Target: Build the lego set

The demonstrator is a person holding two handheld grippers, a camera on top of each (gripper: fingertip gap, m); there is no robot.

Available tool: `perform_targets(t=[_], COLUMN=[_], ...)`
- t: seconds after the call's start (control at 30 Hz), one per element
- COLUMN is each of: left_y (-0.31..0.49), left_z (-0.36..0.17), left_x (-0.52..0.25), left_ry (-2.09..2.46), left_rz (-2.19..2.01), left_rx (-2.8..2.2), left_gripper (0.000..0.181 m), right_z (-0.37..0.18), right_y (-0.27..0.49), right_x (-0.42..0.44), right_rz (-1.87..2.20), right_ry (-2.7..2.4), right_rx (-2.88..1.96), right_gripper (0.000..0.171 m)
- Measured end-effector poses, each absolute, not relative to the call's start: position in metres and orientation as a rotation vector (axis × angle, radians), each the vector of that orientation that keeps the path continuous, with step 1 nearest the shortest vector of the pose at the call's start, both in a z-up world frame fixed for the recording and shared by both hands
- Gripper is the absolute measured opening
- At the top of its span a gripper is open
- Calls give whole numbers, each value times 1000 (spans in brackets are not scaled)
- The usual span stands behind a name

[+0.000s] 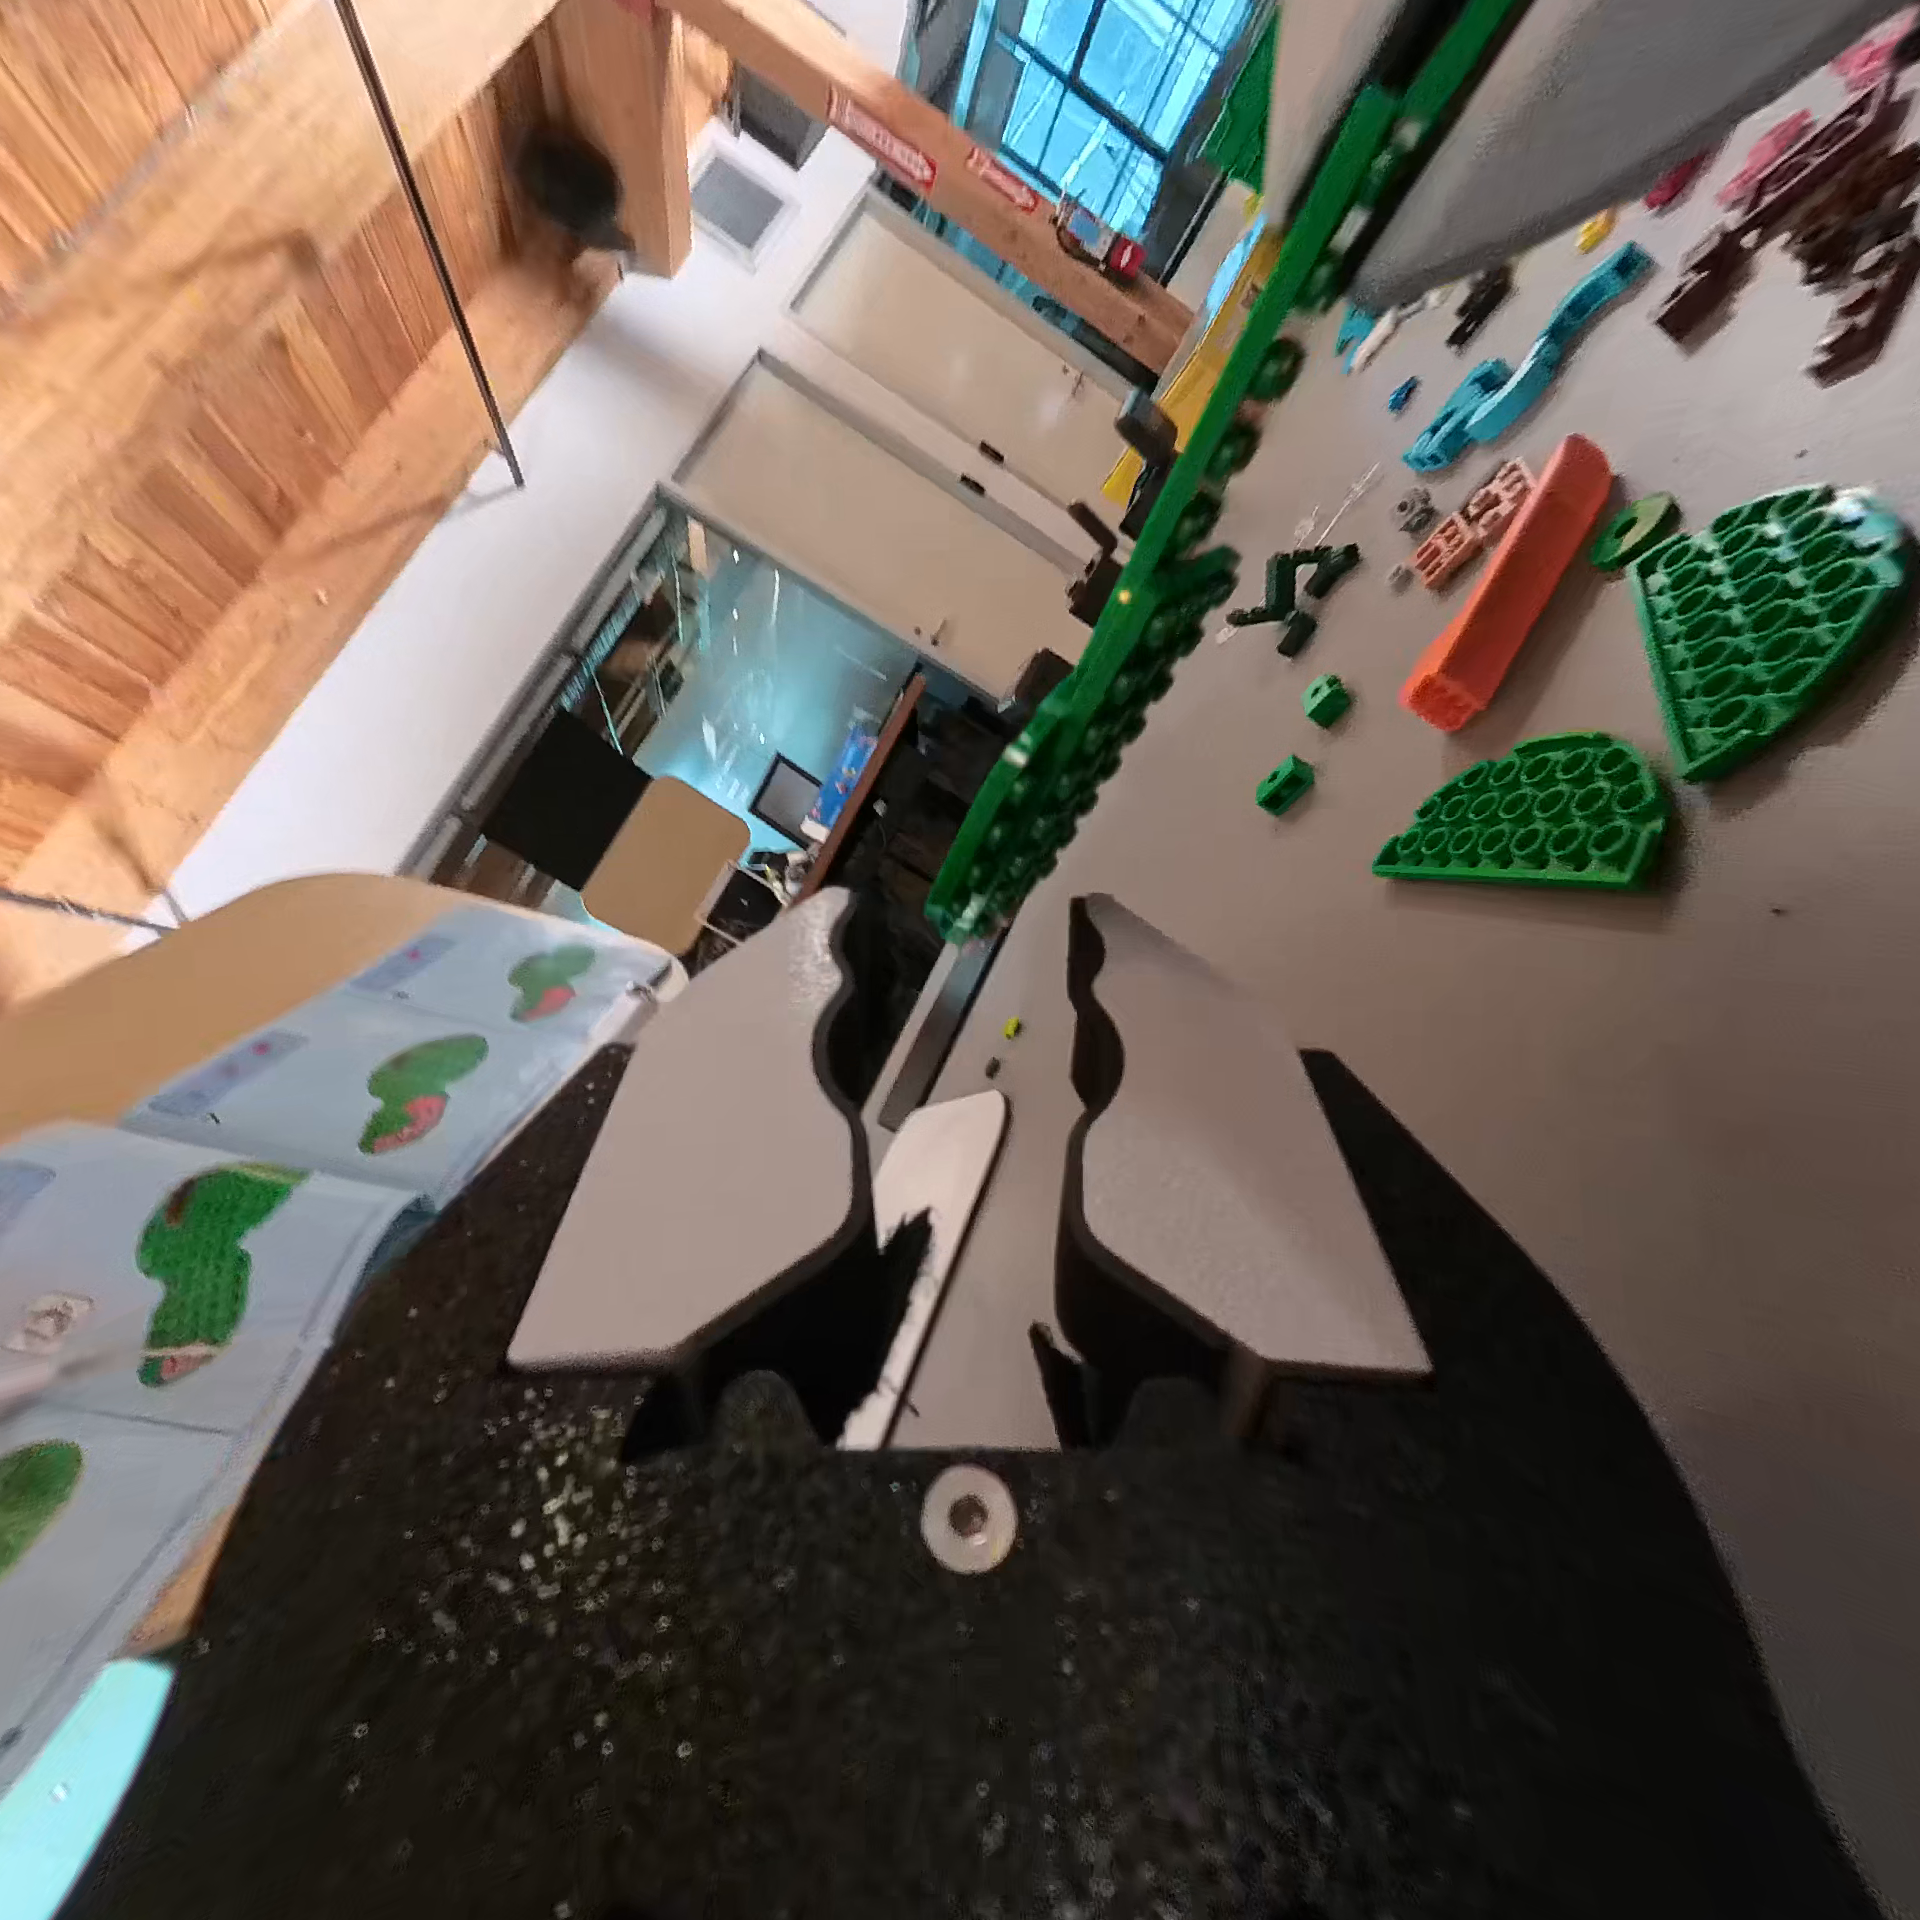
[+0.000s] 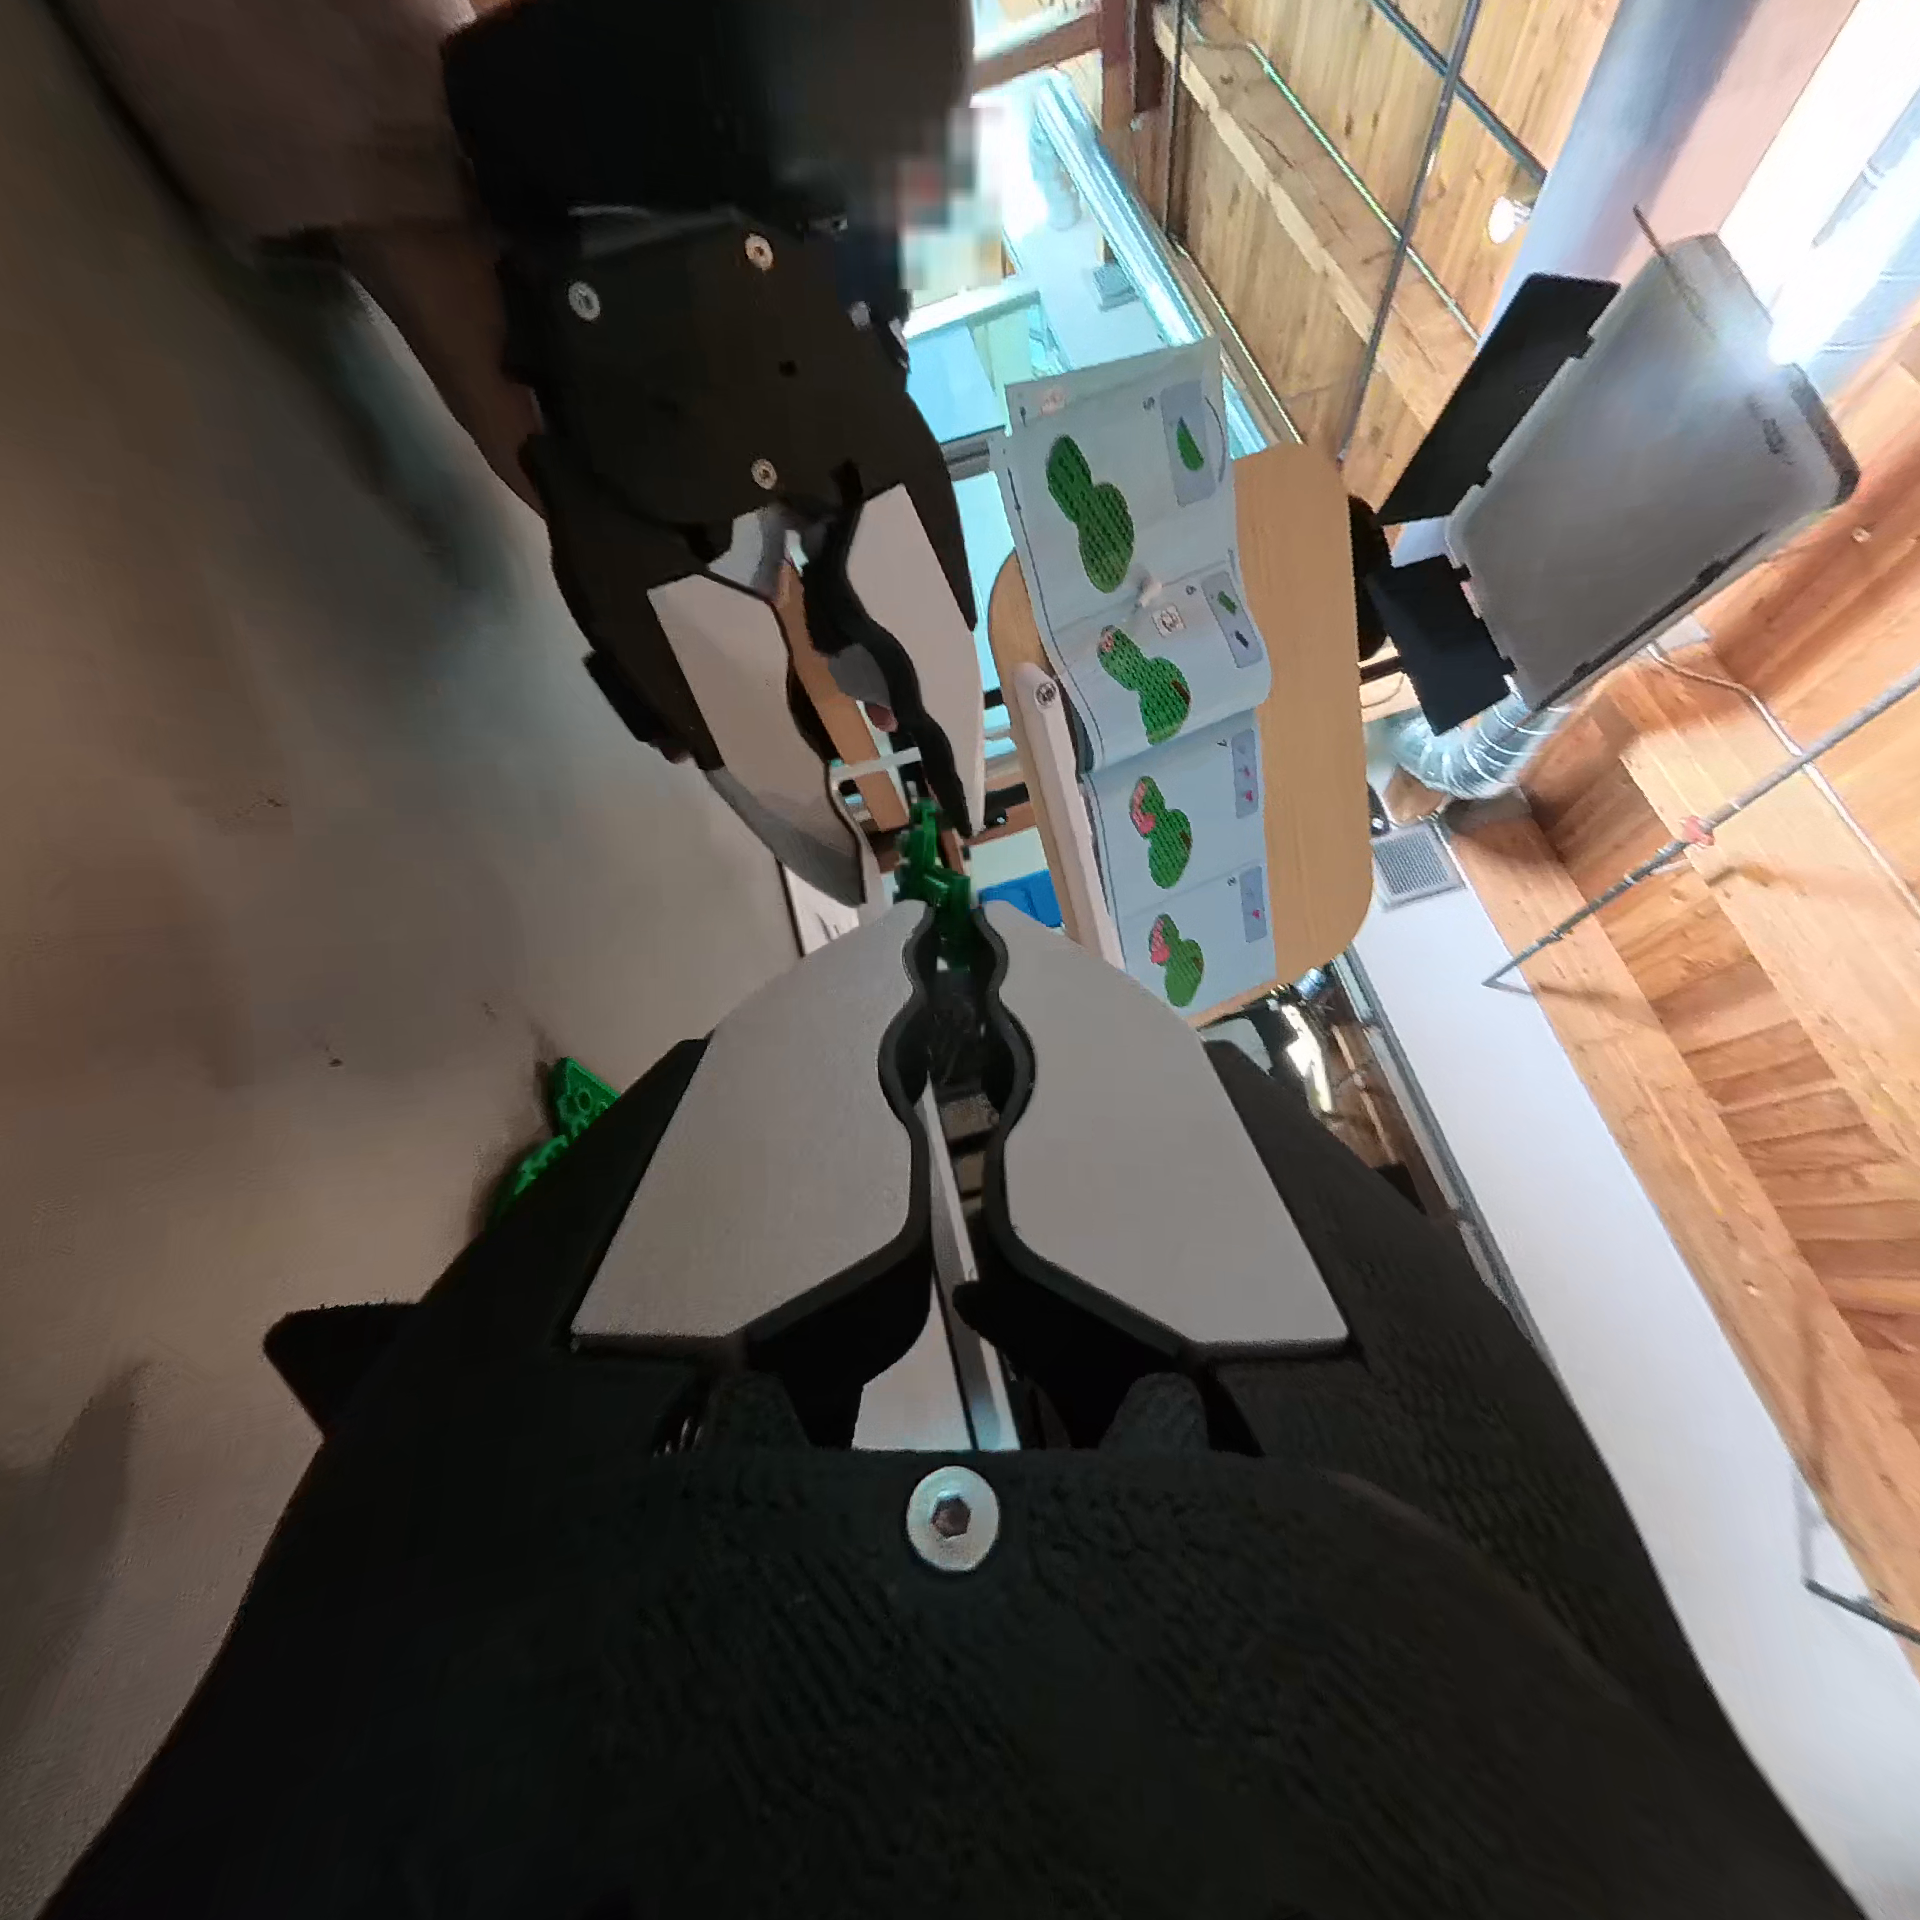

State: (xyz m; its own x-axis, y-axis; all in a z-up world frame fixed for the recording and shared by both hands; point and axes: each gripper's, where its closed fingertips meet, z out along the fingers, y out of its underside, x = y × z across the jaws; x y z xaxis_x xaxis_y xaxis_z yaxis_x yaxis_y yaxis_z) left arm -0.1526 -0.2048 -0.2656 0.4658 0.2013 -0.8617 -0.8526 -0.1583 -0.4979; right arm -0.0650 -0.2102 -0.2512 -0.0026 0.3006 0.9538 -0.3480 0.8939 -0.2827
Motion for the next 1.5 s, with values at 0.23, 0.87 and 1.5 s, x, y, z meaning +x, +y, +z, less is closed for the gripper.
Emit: perform_targets(t=[0.23, 0.87, 1.5], left_y=[-206, -206, -201], left_z=[-266, -274, -285], left_x=[-146, -166, -160], left_ry=[684, 656, 733], left_rz=[1058, 1154, 1179], left_rx=[-1408, -1493, -1547], left_gripper=[17, 11, 10], right_z=[-254, -255, -264], right_y=[-215, -198, -198], right_x=[-61, -73, -81], right_rz=[558, 453, 355], right_ry=[-1519, -1504, -1526], right_rx=[59, -23, -37], right_gripper=[3, 6, 4])
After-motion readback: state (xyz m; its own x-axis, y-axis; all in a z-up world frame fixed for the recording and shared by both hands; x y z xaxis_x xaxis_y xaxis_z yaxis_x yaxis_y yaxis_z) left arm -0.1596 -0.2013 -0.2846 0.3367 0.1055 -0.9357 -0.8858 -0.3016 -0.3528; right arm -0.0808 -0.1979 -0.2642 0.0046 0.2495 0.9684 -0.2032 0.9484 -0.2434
